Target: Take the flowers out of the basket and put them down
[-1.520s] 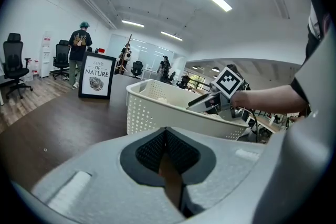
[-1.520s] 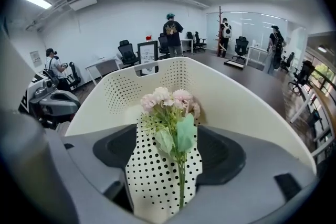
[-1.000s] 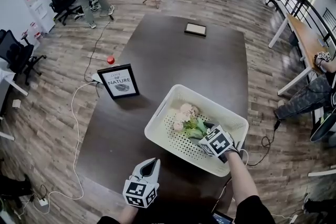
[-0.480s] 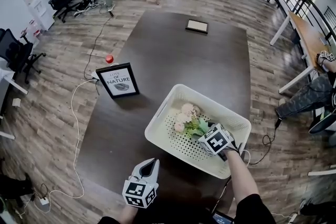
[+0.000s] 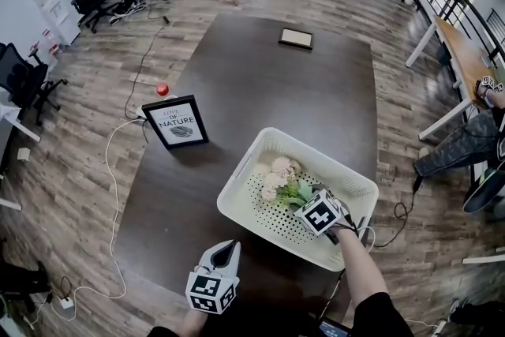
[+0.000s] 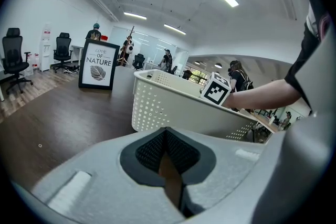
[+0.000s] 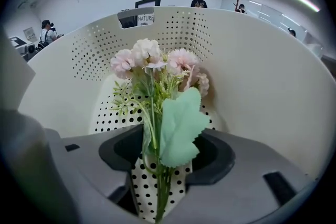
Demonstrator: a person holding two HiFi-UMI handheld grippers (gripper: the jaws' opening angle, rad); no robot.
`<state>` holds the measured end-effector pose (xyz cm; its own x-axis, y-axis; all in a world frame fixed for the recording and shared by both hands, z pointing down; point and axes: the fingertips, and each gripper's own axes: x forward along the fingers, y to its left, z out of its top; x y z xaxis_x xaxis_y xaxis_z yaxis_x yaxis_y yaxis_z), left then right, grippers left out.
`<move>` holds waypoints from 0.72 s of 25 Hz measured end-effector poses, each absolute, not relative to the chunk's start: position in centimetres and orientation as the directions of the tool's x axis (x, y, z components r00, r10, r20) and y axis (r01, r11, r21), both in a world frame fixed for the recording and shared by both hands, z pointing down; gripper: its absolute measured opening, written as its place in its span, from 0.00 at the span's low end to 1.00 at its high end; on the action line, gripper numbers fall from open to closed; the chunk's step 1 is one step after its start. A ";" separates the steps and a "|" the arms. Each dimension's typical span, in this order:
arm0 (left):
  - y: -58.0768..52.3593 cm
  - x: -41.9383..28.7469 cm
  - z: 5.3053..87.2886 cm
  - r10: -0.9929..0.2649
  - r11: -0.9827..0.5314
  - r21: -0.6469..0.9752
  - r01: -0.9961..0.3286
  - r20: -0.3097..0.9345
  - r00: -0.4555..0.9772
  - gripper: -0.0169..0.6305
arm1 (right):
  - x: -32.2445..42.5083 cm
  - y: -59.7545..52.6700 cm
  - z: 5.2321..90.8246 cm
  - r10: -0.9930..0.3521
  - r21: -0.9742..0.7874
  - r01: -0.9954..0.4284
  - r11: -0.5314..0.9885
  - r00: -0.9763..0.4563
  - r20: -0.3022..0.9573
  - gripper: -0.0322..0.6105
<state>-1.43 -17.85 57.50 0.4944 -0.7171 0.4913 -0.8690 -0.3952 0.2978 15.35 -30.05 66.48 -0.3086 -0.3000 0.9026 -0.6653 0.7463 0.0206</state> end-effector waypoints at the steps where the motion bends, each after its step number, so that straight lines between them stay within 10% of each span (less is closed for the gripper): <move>1: -17.9 -1.5 57.5 -0.717 -0.394 0.299 -0.869 0.492 0.494 0.04 | 15.3 -30.0 66.4 -0.303 0.028 -0.659 0.751 -0.307 0.902 0.45; 18: -17.7 -1.8 57.9 -0.710 -0.397 0.293 -0.870 0.503 0.493 0.04 | 14.7 -30.7 64.1 -0.366 0.059 -0.647 0.761 -0.351 0.862 0.18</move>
